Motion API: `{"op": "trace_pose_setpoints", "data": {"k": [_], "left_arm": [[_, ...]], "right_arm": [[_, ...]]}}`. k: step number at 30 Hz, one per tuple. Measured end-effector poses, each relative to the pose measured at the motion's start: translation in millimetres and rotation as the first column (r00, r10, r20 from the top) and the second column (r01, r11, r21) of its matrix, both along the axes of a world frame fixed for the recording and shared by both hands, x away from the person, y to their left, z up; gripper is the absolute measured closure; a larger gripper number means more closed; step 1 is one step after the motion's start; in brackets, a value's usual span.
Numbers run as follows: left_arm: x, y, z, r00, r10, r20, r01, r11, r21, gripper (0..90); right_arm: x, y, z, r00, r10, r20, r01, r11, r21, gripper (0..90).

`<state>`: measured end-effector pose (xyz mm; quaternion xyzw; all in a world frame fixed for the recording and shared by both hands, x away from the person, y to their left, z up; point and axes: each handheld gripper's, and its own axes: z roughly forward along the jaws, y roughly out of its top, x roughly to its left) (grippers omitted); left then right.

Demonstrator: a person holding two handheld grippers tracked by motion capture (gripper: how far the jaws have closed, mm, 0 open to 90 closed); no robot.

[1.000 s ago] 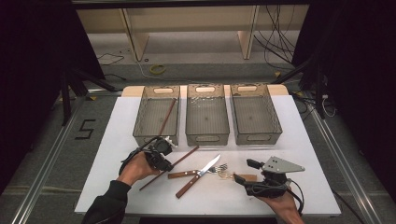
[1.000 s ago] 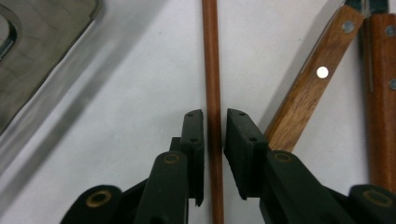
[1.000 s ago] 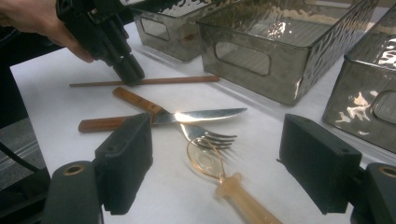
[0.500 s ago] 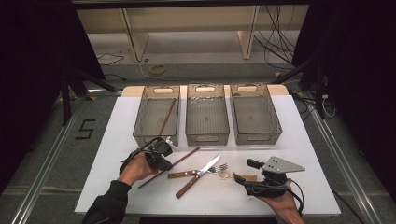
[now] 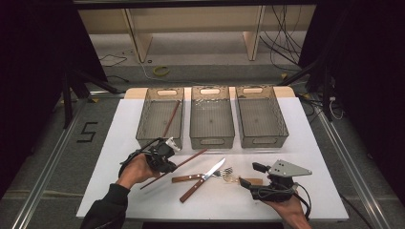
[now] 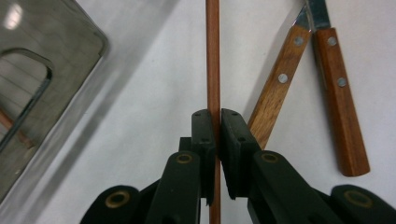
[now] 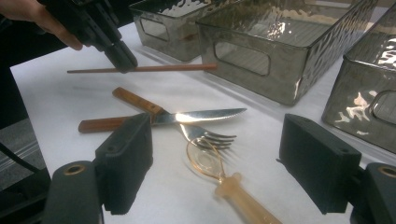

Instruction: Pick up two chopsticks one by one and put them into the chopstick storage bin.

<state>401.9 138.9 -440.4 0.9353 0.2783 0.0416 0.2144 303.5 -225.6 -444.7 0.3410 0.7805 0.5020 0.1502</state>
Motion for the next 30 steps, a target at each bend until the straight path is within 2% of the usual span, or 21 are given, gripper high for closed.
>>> {"op": "trace_pose_setpoints", "data": {"k": [7, 12, 15, 19, 22, 25, 30], "left_arm": [[-2.4, 3.1, 15.1, 0.9997, 0.001, 0.023, 0.0, 0.9981, -0.062, 84.1], [-0.5, 8.8, 26.3, 0.999, 0.025, 0.036, -0.021, 0.9923, -0.122, 84.2], [2.2, 11.7, 31.6, 0.9982, 0.04, 0.044, -0.033, 0.9894, -0.141, 84.1], [5.3, 17.1, 40.7, 0.9945, 0.078, 0.07, -0.065, 0.9816, -0.18, 84.1], [10.0, 22.9, 45.4, 0.9917, 0.104, 0.076, -0.087, 0.9754, -0.203, 84.1], [16.3, 27.5, 47.9, 0.9884, 0.133, 0.074, -0.112, 0.9656, -0.234, 84.1], [25.3, 30.7, 51.2, 0.9852, 0.153, 0.077, -0.129, 0.958, -0.256, 84.1]], "right_arm": [[0.5, -0.3, -0.5, 1.0, -0.001, -0.002, 0.001, 1.0, 0.001, 26.5], [0.9, -0.4, -1.1, 1.0, -0.002, -0.005, 0.002, 1.0, 0.0, 26.5], [1.2, -0.7, -1.4, 1.0, -0.006, -0.008, 0.006, 1.0, 0.003, 26.6], [2.1, -0.9, -2.3, 0.9999, -0.006, -0.012, 0.006, 1.0, 0.002, 26.5], [2.0, -1.2, -2.1, 0.9999, -0.007, -0.01, 0.007, 1.0, 0.003, 26.5], [2.2, -1.3, -2.3, 0.9999, -0.007, -0.013, 0.007, 1.0, 0.004, 26.5], [2.3, -0.9, -2.6, 0.9999, -0.007, -0.015, 0.007, 1.0, 0.006, 26.5]]}}
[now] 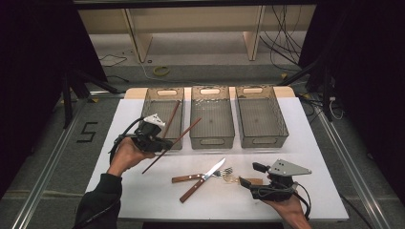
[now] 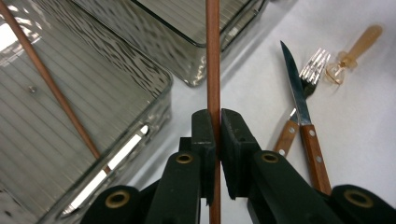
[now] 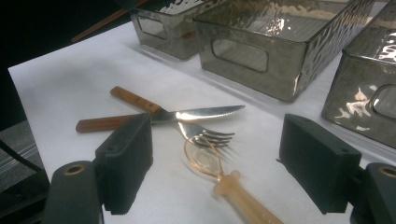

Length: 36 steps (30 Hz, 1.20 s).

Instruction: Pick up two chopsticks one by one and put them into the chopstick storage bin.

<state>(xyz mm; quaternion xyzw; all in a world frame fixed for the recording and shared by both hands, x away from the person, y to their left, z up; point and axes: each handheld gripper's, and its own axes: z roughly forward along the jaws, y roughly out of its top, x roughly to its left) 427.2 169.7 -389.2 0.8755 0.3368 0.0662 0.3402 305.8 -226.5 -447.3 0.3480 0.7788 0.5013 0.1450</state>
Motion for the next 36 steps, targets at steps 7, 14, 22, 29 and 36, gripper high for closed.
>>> {"op": "trace_pose_setpoints", "data": {"k": [7, 14, 22, 29, 36], "left_arm": [[16.9, 4.3, 11.5, 0.9995, 0.031, 0.012, -0.03, 0.999, -0.032, 84.1], [36.8, 13.5, 22.3, 0.9951, 0.096, 0.024, -0.094, 0.993, -0.071, 84.1], [54.5, 16.9, 26.6, 0.9881, 0.148, 0.042, -0.143, 0.9854, -0.092, 84.1], [70.5, 23.3, 32.5, 0.981, 0.187, 0.05, -0.182, 0.9784, -0.098, 84.1], [87.1, 31.1, 27.7, 0.9725, 0.23, 0.04, -0.224, 0.9676, -0.117, 84.1]], "right_arm": [[0.3, 0.0, -0.2, 1.0, 0.001, -0.002, -0.001, 1.0, 0.001, 26.5], [0.5, -0.6, -0.2, 1.0, 0.002, -0.001, -0.002, 1.0, 0.001, 26.5], [0.6, -0.7, -0.3, 1.0, 0.003, -0.001, -0.003, 1.0, 0.002, 26.5], [0.8, -0.9, -0.4, 1.0, 0.003, -0.001, -0.003, 1.0, 0.003, 26.5], [1.7, -0.9, -1.2, 1.0, 0.005, -0.004, -0.005, 1.0, 0.005, 26.5]]}}
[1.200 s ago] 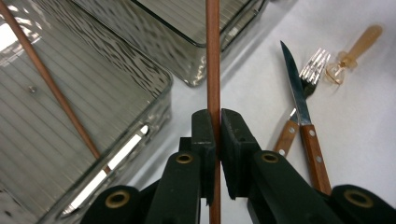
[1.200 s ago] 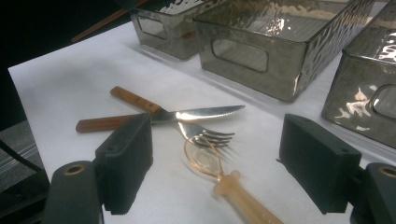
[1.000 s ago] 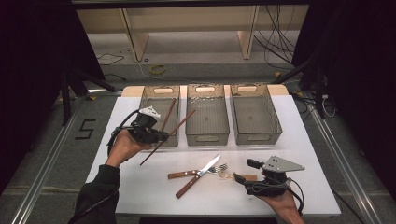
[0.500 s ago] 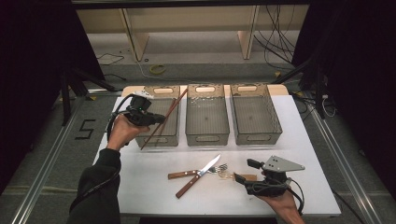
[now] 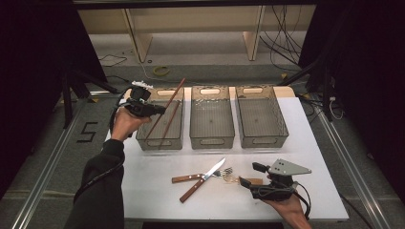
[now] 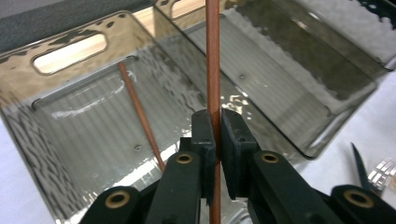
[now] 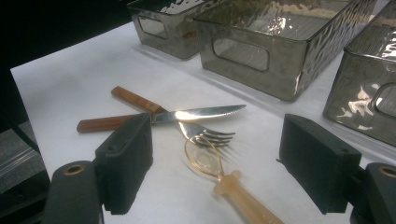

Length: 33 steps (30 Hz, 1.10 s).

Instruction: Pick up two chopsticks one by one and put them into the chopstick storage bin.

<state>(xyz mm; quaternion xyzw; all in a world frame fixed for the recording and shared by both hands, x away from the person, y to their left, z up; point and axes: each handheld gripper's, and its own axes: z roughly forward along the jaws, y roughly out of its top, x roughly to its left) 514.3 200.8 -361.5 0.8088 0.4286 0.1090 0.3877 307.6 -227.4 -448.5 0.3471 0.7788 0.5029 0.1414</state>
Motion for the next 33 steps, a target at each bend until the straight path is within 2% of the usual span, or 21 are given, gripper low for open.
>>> {"op": "trace_pose_setpoints", "data": {"k": [9, 18, 22, 30, 33], "left_arm": [[15.6, 3.4, -6.9, 0.9989, 0.045, -0.01, -0.044, 0.9986, 0.028, 84.1], [31.3, 3.9, -11.1, 0.9963, 0.085, -0.01, -0.084, 0.9923, 0.092, 84.0], [34.9, 8.5, -10.0, 0.9936, 0.113, 0.002, -0.113, 0.9915, 0.064, 84.1], [37.9, 11.2, -15.9, 0.9911, 0.133, 0.007, -0.133, 0.9894, 0.058, 84.0], [38.1, 12.1, -17.8, 0.9899, 0.142, 0.007, -0.142, 0.989, 0.041, 84.0]], "right_arm": [[0.5, 0.8, -1.0, 1.0, 0.004, -0.007, -0.004, 1.0, -0.003, 26.5], [0.3, 0.7, -1.0, 1.0, 0.005, -0.006, -0.005, 1.0, -0.003, 26.5], [0.7, 0.6, -1.3, 1.0, 0.007, -0.006, -0.007, 1.0, -0.004, 26.5], [0.6, 0.8, -1.4, 0.9999, 0.009, -0.006, -0.009, 1.0, -0.002, 26.5], [0.6, 1.3, -1.6, 0.9999, 0.01, -0.008, -0.011, 1.0, -0.004, 26.5]]}}
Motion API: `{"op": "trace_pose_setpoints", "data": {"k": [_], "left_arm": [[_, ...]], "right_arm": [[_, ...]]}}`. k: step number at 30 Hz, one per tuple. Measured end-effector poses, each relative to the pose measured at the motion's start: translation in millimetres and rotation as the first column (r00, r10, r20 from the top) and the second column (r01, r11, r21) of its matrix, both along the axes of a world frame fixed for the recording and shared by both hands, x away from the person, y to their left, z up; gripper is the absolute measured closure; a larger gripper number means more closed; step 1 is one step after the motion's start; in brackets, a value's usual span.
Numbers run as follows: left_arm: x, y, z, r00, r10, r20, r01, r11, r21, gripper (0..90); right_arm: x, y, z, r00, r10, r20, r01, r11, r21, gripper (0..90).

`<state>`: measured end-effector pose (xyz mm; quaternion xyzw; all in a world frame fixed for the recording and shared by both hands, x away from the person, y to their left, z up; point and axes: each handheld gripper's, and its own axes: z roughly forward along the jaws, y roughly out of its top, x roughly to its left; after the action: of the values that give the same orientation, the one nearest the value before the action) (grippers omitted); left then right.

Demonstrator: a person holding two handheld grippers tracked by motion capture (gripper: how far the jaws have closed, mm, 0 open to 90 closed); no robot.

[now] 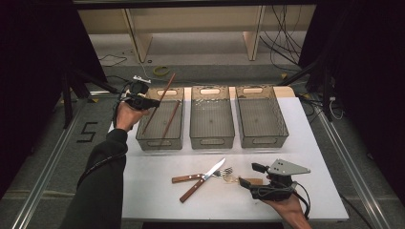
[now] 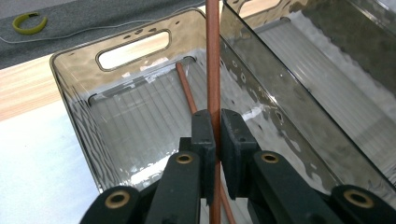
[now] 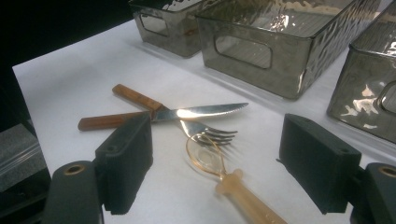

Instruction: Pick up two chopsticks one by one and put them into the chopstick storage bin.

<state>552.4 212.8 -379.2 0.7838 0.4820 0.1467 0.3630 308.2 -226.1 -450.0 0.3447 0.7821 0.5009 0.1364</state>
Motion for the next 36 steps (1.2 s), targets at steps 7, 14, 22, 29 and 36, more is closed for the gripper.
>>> {"op": "trace_pose_setpoints", "data": {"k": [7, 14, 22, 29, 36], "left_arm": [[-1.1, 1.5, -6.5, 0.9996, 0.019, 0.021, -0.018, 0.9998, -0.007, 84.0], [-2.0, 0.9, -12.7, 0.9994, 0.023, 0.027, -0.023, 0.9997, -0.011, 84.0], [-3.0, -2.8, -22.3, 0.9997, 0.019, 0.014, -0.019, 0.9996, -0.021, 84.0], [-6.7, -0.8, -33.4, 0.9996, 0.029, 0.0, -0.028, 0.9991, -0.033, 83.9], [-7.6, 2.4, -45.4, 0.9987, 0.041, -0.029, -0.042, 0.9985, -0.034, 83.7]], "right_arm": [[-0.4, 1.0, -0.2, 1.0, 0.005, 0.0, -0.005, 1.0, 0.0, 26.5], [0.0, 1.0, -0.3, 1.0, 0.004, -0.001, -0.004, 1.0, 0.0, 26.5], [0.0, 0.7, -0.3, 1.0, 0.004, 0.0, -0.004, 1.0, 0.0, 26.5], [0.0, 0.8, -0.4, 1.0, 0.003, -0.001, -0.003, 1.0, -0.002, 26.5], [-0.1, 0.9, -0.4, 1.0, 0.002, -0.001, -0.002, 1.0, -0.002, 26.5]]}}
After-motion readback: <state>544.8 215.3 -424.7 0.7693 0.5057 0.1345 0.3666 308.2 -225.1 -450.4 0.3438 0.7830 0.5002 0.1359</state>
